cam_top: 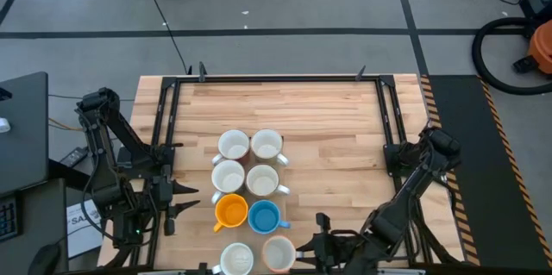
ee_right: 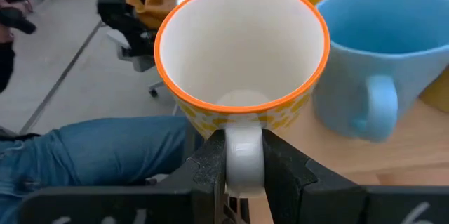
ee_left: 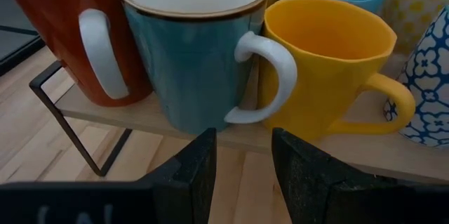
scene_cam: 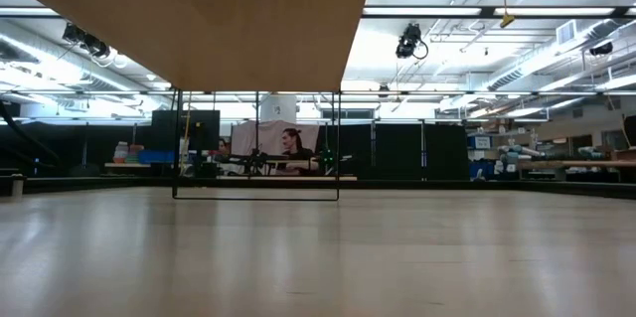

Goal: Place coffee mugs
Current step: Put the yellow mug on the shelf aligned with the blue mug

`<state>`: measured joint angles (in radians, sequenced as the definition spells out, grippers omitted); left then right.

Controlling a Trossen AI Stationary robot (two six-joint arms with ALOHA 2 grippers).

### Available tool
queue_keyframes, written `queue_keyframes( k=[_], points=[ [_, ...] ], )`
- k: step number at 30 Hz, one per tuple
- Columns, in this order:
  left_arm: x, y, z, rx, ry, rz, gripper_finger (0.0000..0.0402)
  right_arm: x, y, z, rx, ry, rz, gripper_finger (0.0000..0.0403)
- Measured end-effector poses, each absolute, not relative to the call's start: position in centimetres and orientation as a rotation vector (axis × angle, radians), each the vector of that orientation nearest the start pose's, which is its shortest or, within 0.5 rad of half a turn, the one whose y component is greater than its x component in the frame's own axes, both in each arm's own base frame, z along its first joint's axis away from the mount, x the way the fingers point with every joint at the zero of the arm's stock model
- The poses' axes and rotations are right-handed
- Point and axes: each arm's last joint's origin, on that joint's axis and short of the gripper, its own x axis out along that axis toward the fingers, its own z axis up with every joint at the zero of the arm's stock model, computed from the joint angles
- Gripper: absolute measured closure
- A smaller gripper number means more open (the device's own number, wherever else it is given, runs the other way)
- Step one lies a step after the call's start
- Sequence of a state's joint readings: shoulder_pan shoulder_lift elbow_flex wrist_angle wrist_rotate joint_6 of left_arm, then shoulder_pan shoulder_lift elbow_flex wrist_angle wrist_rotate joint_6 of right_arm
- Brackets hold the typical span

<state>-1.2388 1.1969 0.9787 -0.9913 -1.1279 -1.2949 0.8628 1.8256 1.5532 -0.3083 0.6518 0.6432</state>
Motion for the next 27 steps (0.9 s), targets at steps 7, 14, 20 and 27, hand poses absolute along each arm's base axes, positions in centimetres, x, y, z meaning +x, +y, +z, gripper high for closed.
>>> queue_keyframes(
  k=[7,14,20,27],
  points=[
    [9.1,-18.4,28.0,-0.153,0.401,0.188,0.0257,29.1,30.1,29.0,0.227,0.51,0.056,0.0322],
    [9.1,-18.4,28.0,-0.147,0.402,0.187,0.0257,29.8,29.5,29.0,0.22,0.525,0.072,0.0321],
    [9.1,-18.4,28.0,-0.144,0.402,0.186,0.0257,30.3,29.0,29.0,0.228,0.531,0.074,0.032],
    [9.1,-18.4,28.0,-0.144,0.402,0.186,0.0257,30.6,28.7,29.1,0.243,0.541,0.094,0.0306]
  ],
)
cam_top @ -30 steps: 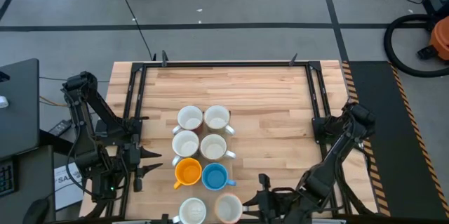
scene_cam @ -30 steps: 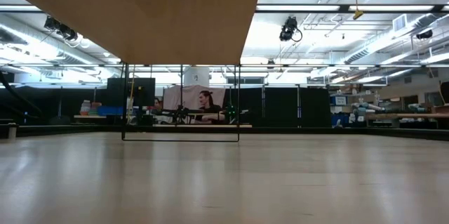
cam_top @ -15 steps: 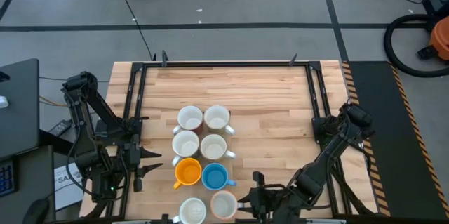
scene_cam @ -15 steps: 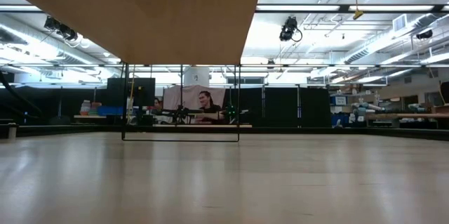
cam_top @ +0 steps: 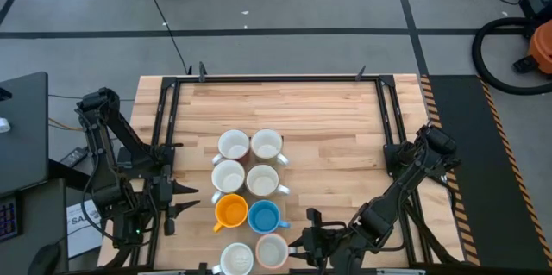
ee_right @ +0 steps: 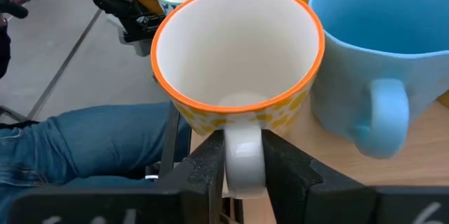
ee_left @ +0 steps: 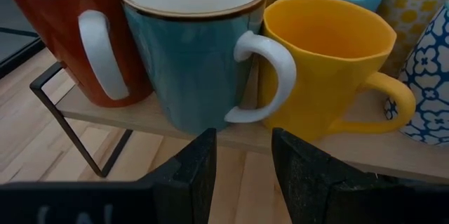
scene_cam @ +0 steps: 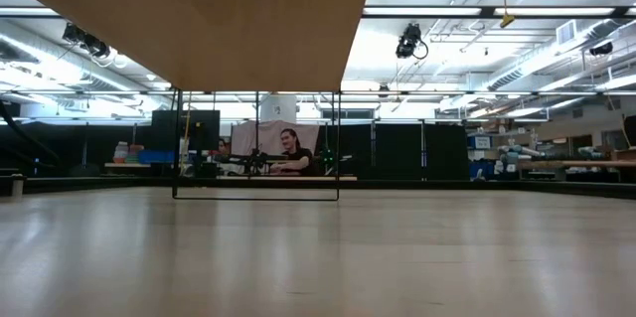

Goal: Place coffee mugs
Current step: Put the yellow mug on the shelf aligned with the blue mug

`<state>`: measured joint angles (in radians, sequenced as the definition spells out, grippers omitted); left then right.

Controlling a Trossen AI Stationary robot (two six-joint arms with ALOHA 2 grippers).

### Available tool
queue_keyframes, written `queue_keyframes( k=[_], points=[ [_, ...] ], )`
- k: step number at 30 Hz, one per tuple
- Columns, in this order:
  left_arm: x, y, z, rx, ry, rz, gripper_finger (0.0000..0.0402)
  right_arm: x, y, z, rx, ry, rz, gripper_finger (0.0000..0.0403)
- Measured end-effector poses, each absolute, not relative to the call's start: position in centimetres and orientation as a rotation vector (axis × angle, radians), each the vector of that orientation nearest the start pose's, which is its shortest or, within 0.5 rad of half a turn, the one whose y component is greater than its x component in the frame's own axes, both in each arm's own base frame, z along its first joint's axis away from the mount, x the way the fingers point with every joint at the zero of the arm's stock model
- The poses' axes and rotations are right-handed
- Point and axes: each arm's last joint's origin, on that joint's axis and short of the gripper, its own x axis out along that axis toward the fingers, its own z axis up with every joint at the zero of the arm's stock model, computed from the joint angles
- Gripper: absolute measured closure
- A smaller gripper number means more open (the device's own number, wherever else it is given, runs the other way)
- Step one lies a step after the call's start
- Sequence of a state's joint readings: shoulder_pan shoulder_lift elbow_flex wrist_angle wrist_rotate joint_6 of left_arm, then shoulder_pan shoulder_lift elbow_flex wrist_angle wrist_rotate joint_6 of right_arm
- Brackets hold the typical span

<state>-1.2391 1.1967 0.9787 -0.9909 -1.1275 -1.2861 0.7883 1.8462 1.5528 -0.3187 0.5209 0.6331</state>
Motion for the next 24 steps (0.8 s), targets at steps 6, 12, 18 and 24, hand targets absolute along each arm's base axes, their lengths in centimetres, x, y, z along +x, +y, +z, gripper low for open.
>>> queue_keyframes(
  k=[6,12,18,24],
  points=[
    [9.12,-18.44,27.98,-0.144,0.402,0.186,0.0257,30.65,28.72,29.07,0.247,0.548,0.103,0.0302],
    [9.12,-18.44,27.98,-0.145,0.402,0.186,0.0257,30.68,28.71,29.06,0.27,0.554,0.107,0.03],
    [9.11,-18.44,27.99,-0.145,0.402,0.186,0.0257,30.68,28.76,29.07,0.281,0.562,0.12,0.03],
    [9.12,-18.44,27.98,-0.147,0.402,0.186,0.0257,30.68,28.81,29.05,0.291,0.577,0.145,0.0299]
  ],
)
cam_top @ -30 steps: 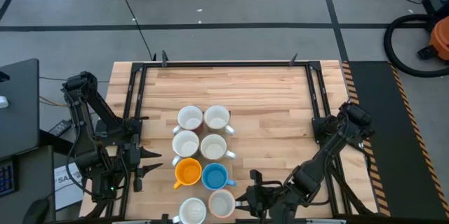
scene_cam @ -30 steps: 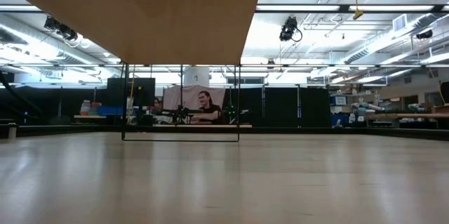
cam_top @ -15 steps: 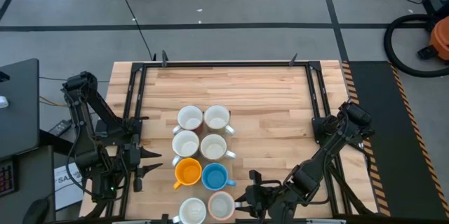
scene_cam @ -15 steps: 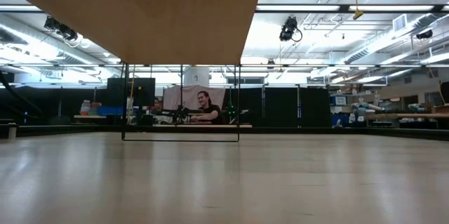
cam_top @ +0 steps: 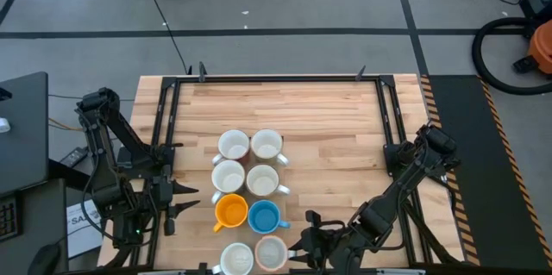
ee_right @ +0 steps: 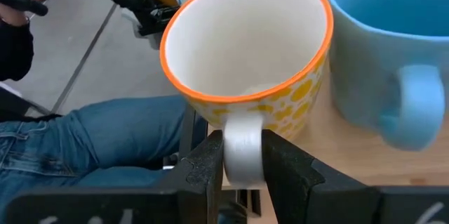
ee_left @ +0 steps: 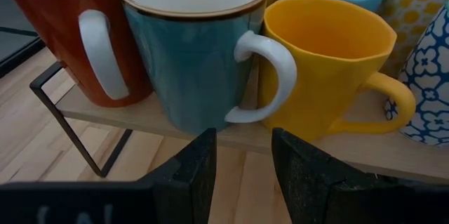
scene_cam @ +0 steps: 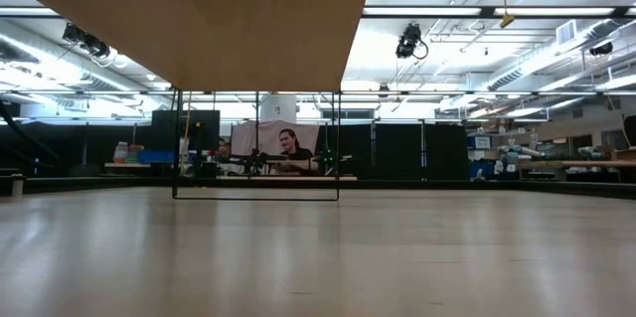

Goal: Place coffee mugs
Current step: Put the yellow mug on the shelf aligned with the blue mug, then return to Home Position

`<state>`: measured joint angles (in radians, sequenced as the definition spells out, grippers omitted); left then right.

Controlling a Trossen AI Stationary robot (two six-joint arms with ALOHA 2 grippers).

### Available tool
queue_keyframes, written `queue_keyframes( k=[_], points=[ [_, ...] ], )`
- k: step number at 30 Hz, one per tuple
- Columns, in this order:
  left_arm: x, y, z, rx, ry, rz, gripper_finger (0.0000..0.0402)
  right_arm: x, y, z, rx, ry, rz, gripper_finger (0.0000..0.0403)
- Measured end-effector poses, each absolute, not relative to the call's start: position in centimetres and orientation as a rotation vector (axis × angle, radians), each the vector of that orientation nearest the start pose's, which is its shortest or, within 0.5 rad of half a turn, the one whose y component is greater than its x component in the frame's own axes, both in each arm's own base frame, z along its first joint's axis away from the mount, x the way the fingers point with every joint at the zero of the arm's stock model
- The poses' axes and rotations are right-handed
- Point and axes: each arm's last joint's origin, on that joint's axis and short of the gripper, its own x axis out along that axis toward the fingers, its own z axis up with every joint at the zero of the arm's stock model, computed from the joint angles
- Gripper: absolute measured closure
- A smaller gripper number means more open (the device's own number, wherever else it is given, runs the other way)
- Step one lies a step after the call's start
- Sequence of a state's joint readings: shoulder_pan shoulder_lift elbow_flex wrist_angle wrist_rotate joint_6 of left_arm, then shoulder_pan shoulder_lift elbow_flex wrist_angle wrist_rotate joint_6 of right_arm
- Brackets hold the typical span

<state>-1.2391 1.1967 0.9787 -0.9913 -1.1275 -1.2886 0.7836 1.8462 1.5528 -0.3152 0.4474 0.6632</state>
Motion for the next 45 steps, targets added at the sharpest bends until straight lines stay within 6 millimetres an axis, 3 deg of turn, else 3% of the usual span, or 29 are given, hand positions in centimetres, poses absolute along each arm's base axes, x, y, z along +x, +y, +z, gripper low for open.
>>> queue_keyframes(
  k=[14,26,38,45],
  points=[
    [9.1,-18.4,28.0,-0.146,0.402,0.186,0.0257,30.7,28.8,29.0,0.298,0.595,0.174,0.0298],
    [9.1,-18.4,28.0,-0.145,0.402,0.186,0.0257,30.8,28.7,29.0,0.3,0.595,0.17,0.023],
    [9.1,-18.4,28.0,-0.145,0.402,0.186,0.0257,30.8,28.7,29.0,0.292,0.6,0.185,0.0225],
    [9.1,-18.4,28.0,-0.144,0.402,0.186,0.0257,29.9,27.7,31.8,0.358,0.605,0.311,0.0226]
  ],
)
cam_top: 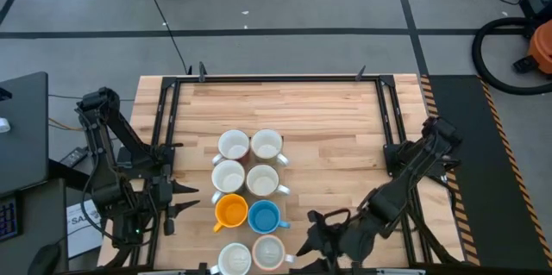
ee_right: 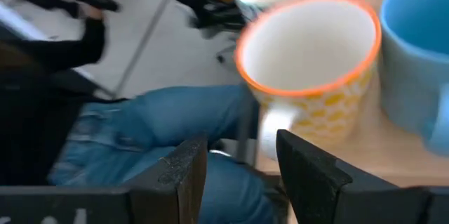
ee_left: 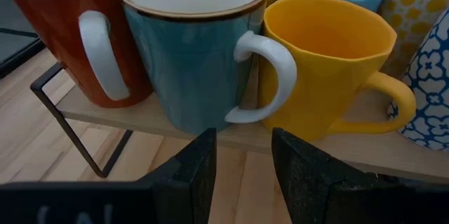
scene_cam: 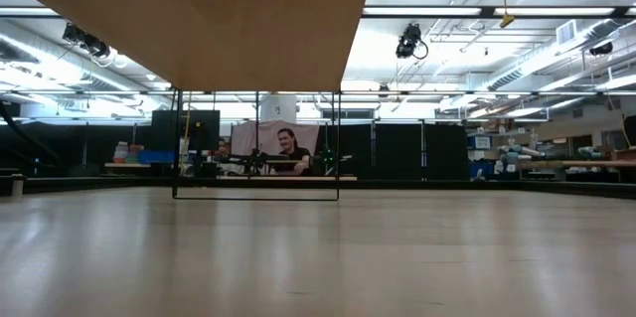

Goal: Place coffee mugs
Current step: Return to Home Position

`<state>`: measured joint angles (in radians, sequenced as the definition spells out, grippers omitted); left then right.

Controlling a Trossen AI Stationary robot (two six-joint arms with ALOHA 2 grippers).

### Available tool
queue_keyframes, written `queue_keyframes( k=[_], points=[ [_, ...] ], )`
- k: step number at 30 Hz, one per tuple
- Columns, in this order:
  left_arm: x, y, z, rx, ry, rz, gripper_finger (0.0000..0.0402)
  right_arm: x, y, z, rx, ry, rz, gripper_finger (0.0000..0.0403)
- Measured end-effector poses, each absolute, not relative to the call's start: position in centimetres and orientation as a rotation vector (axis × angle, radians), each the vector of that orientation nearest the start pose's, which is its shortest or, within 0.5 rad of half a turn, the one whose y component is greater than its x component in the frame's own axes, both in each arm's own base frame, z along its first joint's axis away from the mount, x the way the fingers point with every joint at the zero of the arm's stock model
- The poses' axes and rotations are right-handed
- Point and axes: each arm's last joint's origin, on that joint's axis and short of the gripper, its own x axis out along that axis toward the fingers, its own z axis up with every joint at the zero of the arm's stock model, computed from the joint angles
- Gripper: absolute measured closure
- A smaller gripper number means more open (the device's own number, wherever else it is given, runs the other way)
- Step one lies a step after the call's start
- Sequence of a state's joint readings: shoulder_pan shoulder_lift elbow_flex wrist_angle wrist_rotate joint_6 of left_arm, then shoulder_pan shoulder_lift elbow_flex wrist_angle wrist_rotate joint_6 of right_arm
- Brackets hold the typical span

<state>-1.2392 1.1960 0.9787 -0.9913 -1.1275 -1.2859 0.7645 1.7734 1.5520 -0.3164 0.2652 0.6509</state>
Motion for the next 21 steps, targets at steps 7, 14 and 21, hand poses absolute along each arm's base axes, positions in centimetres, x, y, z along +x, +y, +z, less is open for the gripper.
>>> queue_keyframes(
  k=[7,14,21],
  points=[
    [9.1,-18.3,30.3,-0.055,0.393,0.13,0.0257,28.2,24.7,36.8,0.352,0.523,0.486,0.0226],
    [9.7,-18.1,35.6,0.032,0.346,0.072,0.0257,25.2,20.8,42.2,0.331,0.36,0.553,0.0226],
    [13.1,-17.2,39.9,0.163,0.329,-0.03,0.0257,21.9,17.0,45.8,0.195,0.223,0.559,0.0226]
  ],
)
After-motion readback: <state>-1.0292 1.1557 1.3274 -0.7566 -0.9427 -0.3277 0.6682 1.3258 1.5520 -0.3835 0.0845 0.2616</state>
